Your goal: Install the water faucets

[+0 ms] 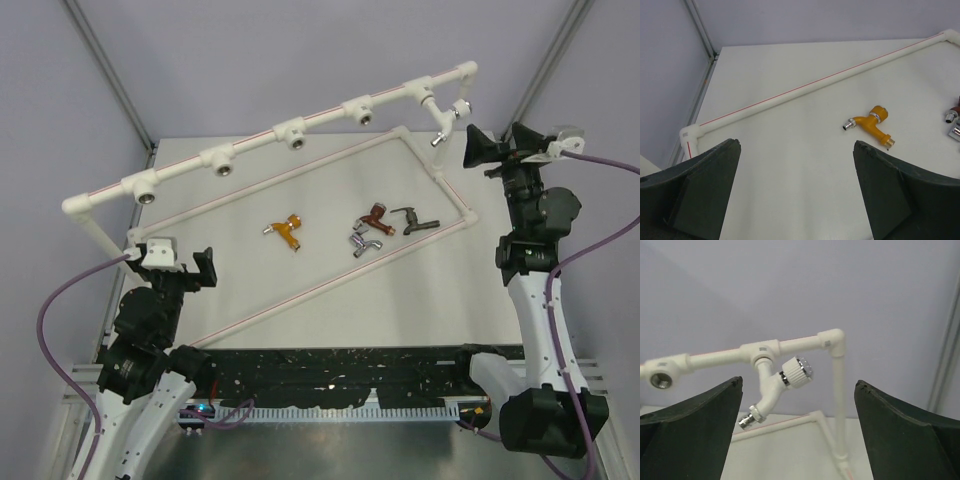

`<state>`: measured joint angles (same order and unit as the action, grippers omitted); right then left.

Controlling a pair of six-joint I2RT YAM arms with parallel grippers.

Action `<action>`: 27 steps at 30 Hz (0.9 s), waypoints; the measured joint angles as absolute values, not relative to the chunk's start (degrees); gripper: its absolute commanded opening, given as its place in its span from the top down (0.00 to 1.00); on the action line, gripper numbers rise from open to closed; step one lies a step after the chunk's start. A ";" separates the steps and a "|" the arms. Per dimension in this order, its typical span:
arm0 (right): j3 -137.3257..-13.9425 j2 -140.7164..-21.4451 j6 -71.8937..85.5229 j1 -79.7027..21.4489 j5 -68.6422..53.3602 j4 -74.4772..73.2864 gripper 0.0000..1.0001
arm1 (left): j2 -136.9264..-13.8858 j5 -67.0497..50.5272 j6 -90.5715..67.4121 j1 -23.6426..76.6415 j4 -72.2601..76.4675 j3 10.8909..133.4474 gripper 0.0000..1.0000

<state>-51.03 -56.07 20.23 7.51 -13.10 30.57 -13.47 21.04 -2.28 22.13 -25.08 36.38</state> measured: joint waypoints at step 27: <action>-56.16 -71.50 -85.84 -11.11 -3.49 21.65 0.27 | -13.47 21.02 -2.28 22.13 -25.06 36.18 0.00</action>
